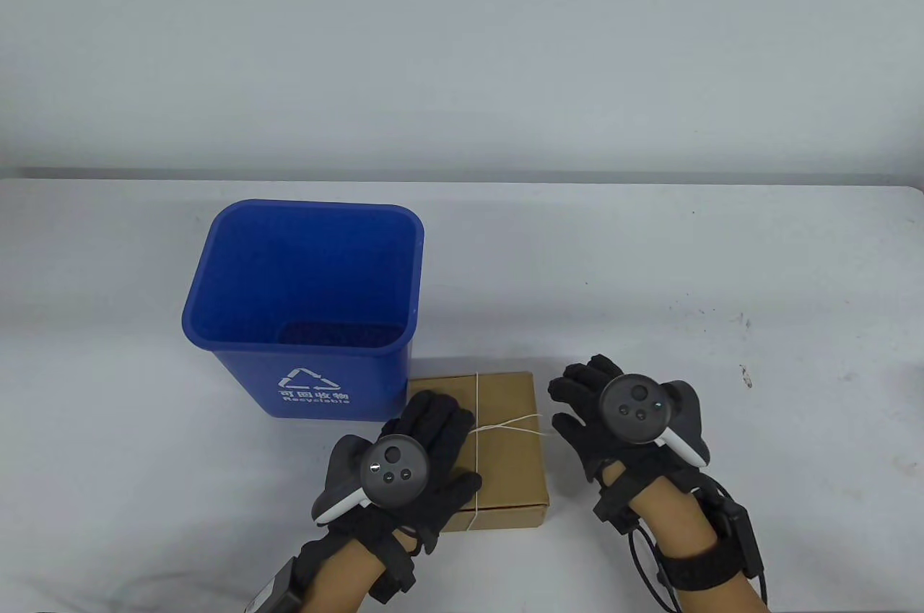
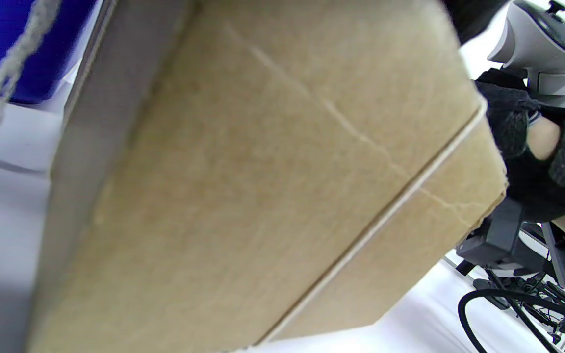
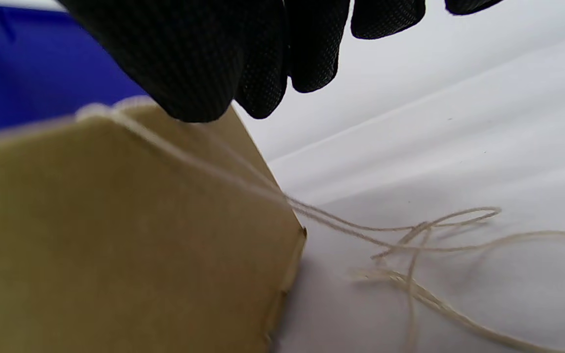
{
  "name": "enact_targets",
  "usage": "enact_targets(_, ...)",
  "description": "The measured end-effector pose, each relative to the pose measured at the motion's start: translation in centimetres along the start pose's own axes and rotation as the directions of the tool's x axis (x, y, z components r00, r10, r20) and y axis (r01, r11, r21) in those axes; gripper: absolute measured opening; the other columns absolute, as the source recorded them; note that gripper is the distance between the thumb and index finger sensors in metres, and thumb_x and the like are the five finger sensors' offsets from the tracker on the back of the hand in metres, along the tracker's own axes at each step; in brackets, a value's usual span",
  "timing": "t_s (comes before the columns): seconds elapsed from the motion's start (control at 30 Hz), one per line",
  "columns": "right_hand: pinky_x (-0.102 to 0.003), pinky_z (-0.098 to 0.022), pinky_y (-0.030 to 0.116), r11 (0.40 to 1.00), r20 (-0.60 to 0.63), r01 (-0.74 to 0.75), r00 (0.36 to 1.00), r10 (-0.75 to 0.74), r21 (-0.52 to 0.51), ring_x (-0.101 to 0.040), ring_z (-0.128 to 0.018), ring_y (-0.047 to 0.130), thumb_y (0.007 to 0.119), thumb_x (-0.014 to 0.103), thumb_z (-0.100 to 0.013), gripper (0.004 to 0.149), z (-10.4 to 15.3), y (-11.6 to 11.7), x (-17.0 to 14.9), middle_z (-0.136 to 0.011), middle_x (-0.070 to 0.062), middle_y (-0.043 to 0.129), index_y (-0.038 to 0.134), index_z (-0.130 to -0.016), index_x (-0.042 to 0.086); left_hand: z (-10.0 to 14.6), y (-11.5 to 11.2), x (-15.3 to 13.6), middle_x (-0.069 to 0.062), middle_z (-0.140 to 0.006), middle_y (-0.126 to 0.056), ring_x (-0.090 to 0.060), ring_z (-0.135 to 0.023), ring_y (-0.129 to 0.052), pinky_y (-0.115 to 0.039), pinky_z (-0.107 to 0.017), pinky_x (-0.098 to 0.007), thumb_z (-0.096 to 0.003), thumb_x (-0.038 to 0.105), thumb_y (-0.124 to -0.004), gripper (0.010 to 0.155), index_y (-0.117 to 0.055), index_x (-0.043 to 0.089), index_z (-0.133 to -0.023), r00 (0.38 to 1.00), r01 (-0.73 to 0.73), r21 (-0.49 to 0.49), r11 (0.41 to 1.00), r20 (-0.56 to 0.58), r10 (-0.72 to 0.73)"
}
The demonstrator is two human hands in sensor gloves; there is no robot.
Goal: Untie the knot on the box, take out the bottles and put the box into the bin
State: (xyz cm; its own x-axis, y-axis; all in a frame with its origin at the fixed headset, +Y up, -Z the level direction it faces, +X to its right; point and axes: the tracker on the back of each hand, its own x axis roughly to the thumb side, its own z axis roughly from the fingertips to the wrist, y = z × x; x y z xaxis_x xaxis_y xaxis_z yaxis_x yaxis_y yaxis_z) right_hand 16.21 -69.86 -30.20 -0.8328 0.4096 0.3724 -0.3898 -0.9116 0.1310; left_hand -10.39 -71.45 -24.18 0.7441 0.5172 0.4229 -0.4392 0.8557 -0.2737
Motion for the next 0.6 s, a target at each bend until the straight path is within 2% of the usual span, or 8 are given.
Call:
enact_targets(0.13, -0.073, -0.064, 0.039, 1.000, 0.018, 0.013, 1.000, -0.013, 0.024, -0.055, -0.098, 0.040, 0.083, 0.032, -0.046, 0.055, -0.3, 0.8, 0.4, -0.105, -0.015, 0.056, 0.071, -0.094, 0.007, 0.0, 0.0, 0.0, -0.003, -0.118, -0.015, -0.038, -0.112, -0.007, -0.028, -0.073, -0.074, -0.0506, 0.059, -0.063, 0.082, -0.026, 0.022, -0.115, 1.000, -0.003, -0.001, 1.000, 0.001, 0.003)
enact_targets(0.2, -0.073, -0.064, 0.040, 1.000, 0.027, 0.004, 1.000, -0.004, 0.000, -0.055, -0.098, 0.042, 0.083, 0.030, -0.046, 0.053, -0.4, 1.2, 0.4, -0.104, -0.015, 0.059, 0.074, -0.093, 0.007, 0.0, 0.0, 0.0, -0.002, -0.118, -0.015, -0.038, -0.112, -0.007, -0.028, -0.073, -0.074, -0.0506, 0.059, -0.063, 0.082, -0.026, 0.022, -0.115, 1.000, -0.004, -0.001, 1.000, 0.001, 0.004)
enact_targets(0.37, -0.072, -0.063, 0.043, 0.998, 0.042, 0.035, 0.999, -0.033, -0.049, -0.054, -0.097, 0.049, 0.084, 0.031, -0.045, 0.038, -0.7, 1.0, -0.1, -0.098, -0.011, 0.069, 0.087, -0.078, 0.013, 0.0, 0.0, 0.0, -0.003, -0.118, -0.015, -0.038, -0.112, -0.007, -0.028, -0.073, -0.074, -0.0507, 0.059, -0.063, 0.082, -0.026, 0.022, -0.115, 1.000, -0.006, -0.002, 1.000, 0.002, 0.006)
enact_targets(0.43, -0.072, -0.063, 0.044, 0.997, 0.030, 0.061, 0.998, -0.060, -0.038, -0.054, -0.097, 0.049, 0.084, 0.032, -0.046, 0.036, -0.8, 0.9, -0.4, -0.098, -0.010, 0.070, 0.087, -0.077, 0.014, 0.0, 0.0, 0.0, -0.003, -0.118, -0.015, -0.037, -0.112, -0.007, -0.028, -0.073, -0.074, -0.0505, 0.059, -0.063, 0.082, -0.026, 0.022, -0.114, 1.000, -0.006, -0.003, 1.000, 0.001, 0.006)
enact_targets(0.6, -0.072, -0.063, 0.045, 0.999, -0.021, 0.019, 1.000, -0.020, -0.033, -0.053, -0.096, 0.052, 0.083, 0.032, -0.046, 0.036, -0.9, 0.7, -1.4, -0.097, -0.010, 0.071, 0.087, -0.077, 0.014, 0.0, 0.0, 0.0, -0.002, -0.118, -0.015, -0.037, -0.112, -0.007, -0.028, -0.073, -0.074, -0.0506, 0.059, -0.063, 0.082, -0.026, 0.022, -0.114, 1.000, -0.005, -0.003, 1.000, 0.001, 0.005)
